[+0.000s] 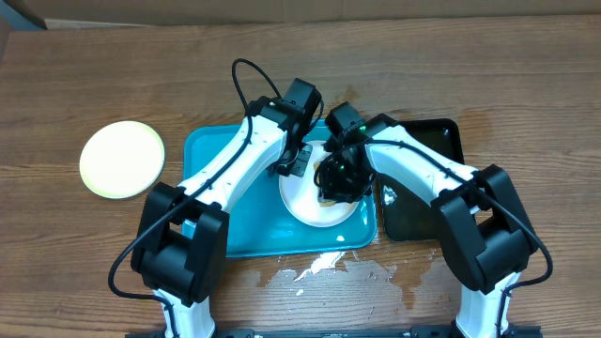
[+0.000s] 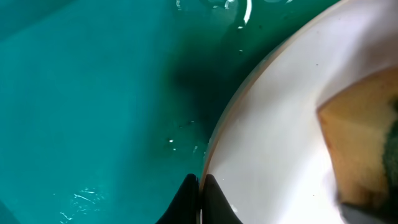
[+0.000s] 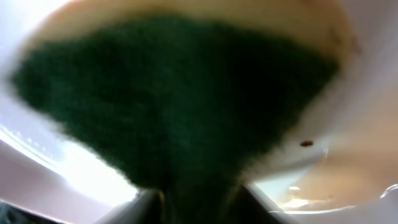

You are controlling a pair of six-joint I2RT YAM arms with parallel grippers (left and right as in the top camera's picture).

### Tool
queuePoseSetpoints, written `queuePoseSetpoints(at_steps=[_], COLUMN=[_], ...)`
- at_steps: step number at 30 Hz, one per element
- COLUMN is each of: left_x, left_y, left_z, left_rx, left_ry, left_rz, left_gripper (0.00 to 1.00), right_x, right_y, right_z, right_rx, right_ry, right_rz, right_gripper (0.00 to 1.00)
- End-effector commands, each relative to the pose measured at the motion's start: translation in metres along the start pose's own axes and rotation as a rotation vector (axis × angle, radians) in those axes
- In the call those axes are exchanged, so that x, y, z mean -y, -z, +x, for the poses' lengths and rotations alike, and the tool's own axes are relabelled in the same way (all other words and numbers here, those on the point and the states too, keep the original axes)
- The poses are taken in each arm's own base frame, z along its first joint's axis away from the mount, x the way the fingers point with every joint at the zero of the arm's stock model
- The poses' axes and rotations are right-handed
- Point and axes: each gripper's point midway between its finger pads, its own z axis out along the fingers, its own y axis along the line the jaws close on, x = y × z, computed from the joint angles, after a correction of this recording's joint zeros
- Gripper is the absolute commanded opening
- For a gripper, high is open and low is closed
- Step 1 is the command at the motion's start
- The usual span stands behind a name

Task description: Clean dirty plates on tray and stack at the side

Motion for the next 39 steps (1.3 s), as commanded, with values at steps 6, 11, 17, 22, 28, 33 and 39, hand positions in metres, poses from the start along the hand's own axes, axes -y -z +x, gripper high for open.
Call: queuePoseSetpoints(at_steps=[6,11,17,22,28,33,39], left_x=[-0.002,-0.002,-0.003,-0.004,-0.007,-0.015,-0.018], left_y=[-0.004,-0.004,-0.004,-0.004,-0.004,-0.001,0.007], left_z=[0.003,0.003,0.004,0.004,0.004,0.003,0.0], left_rx=[-0.017,-0.017,-0.022,-0.021,-0.018,-0.012,0.014], left_ry=[0.03,0.03,0.029,0.029,0.025,0.025,0.028], left_rz=[0.001,0.0,-0.008,-0.011,-0.03,-0.072,-0.082], left_gripper=[0.04,0.04,0.04,0.04,0.04,0.04,0.04], right_x=[0.009,0.022,0.043,0.056,0.058,0.018,-0.003], right_y=[0.004,0.016,0.021,0.022,0.027,0.064,0.135], right_z=[-0.016,-0.051,-0.063,-0.063,-0.062,-0.068,-0.071], right_rx=[0.052,0.174,0.237,0.252,0.247,0.272,0.374], right_ry=[-0.017,-0.028,-0.04,-0.048,-0.059,0.077,0.083], right_rz=[0.01,-0.007,0.1,0.186,0.187,0.057,0.014], right_gripper=[0.04,0.04,0.04,0.04,0.04,0.04,0.04])
